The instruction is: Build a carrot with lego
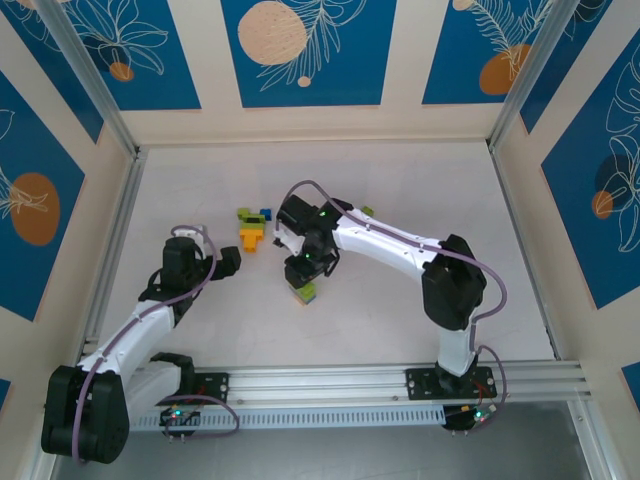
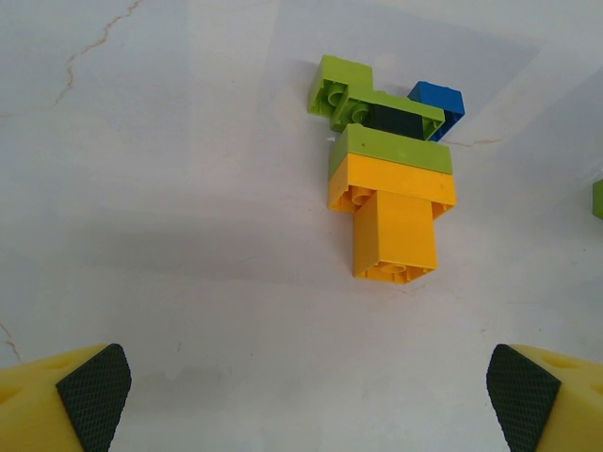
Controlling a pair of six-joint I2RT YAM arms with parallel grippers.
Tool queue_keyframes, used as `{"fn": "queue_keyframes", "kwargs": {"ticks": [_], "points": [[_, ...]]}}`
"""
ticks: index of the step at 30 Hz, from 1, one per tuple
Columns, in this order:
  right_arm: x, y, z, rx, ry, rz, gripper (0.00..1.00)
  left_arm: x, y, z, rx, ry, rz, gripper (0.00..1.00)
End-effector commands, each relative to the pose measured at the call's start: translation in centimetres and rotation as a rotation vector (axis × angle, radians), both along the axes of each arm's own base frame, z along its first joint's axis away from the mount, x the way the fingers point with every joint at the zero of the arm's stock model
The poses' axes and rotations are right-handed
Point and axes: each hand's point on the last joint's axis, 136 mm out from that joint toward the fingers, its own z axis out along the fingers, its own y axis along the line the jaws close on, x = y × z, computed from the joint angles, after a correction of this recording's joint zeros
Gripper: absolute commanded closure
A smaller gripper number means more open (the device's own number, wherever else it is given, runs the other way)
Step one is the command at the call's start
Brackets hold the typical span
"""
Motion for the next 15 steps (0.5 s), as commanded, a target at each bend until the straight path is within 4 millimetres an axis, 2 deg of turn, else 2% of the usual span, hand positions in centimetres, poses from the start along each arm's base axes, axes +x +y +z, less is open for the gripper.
{"fn": "queue_keyframes", "kwargs": {"ticks": [1,15], "points": [[-1.1,-0.2,-1.5,-0.062,0.043,0.036,0.65,0.5,0.2,1.3,-0.019,-0.044,0.009,0.00],[-1.9,-2.3,-4.4,-0.223,0.073,0.052,0.65,0.6,0.1,1.3,-0.020,-0.044,0.008,0.00]]}}
